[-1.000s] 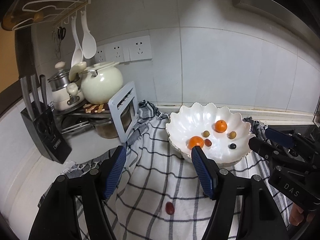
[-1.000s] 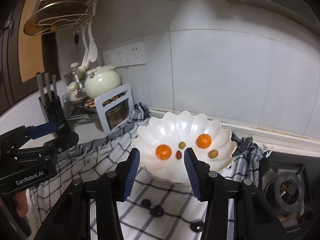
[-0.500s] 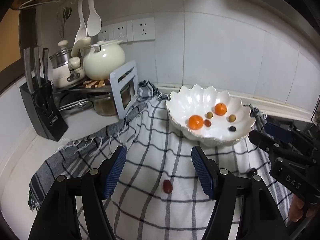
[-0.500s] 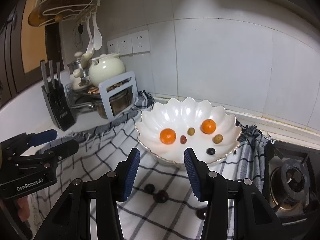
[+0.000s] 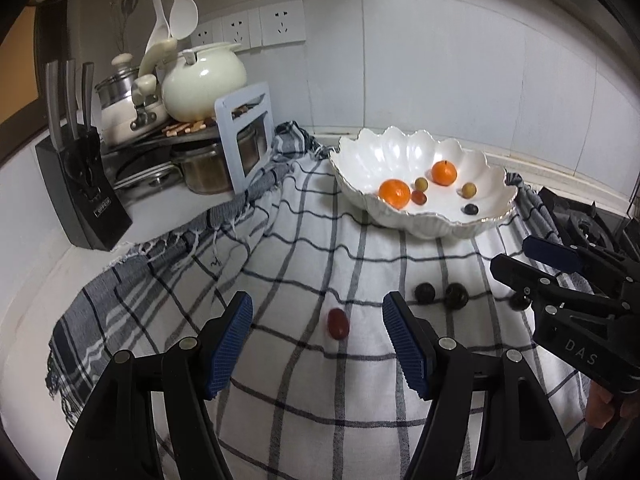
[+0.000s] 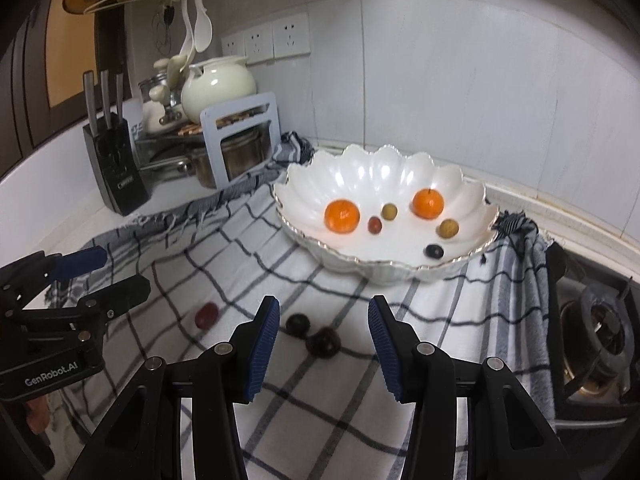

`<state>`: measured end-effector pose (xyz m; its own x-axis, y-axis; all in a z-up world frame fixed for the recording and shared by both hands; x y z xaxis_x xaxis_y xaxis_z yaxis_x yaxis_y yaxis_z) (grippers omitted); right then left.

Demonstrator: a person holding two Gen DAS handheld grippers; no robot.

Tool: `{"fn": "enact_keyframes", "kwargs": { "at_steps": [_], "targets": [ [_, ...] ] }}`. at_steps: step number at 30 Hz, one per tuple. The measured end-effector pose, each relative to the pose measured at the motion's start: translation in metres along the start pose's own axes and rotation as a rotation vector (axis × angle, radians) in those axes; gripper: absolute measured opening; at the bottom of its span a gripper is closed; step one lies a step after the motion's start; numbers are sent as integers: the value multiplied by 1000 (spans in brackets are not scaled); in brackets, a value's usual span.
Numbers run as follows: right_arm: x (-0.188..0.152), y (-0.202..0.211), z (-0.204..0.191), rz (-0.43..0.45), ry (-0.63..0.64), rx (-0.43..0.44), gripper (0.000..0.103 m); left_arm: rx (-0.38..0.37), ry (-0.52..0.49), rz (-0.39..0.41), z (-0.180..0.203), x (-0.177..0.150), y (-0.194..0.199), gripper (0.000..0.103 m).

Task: Organize fruits
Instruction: 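Withdraw both open tools from the bowl back over the cloth, then grasp a red-brown date with the left tool while the right tool grasps a dark plum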

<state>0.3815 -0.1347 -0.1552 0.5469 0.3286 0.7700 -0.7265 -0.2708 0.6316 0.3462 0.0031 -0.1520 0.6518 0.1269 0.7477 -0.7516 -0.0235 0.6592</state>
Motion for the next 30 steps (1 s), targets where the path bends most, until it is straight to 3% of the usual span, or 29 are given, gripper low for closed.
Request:
{"fn": "enact_keyframes", "kwargs": {
  "at_steps": [7,21,30],
  "targets": [
    [-17,-14,-3,-49,-11,23,48,7,-40,4,7,-10,-12,64],
    [-36,-36,-7,-112,-10,47,48,-21,-44,-76,17,-33,-50,35],
    [-40,-50,-9,-138,-15,74,48,-28,-39,-112,17,-39,-68,28]
  ]
}}
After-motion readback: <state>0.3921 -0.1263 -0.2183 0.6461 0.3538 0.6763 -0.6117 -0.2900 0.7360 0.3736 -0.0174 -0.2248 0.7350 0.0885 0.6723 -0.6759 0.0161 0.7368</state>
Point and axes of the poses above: each gripper's, at about its wrist camera, not at the fingertips, and y roughly against the way its jaws point, z to its right, x to its top, the point moved 10 cm from there along -y, roughly the way its jaws point, and after that the axes turned 9 degrees about y, right-handed, at the moved point
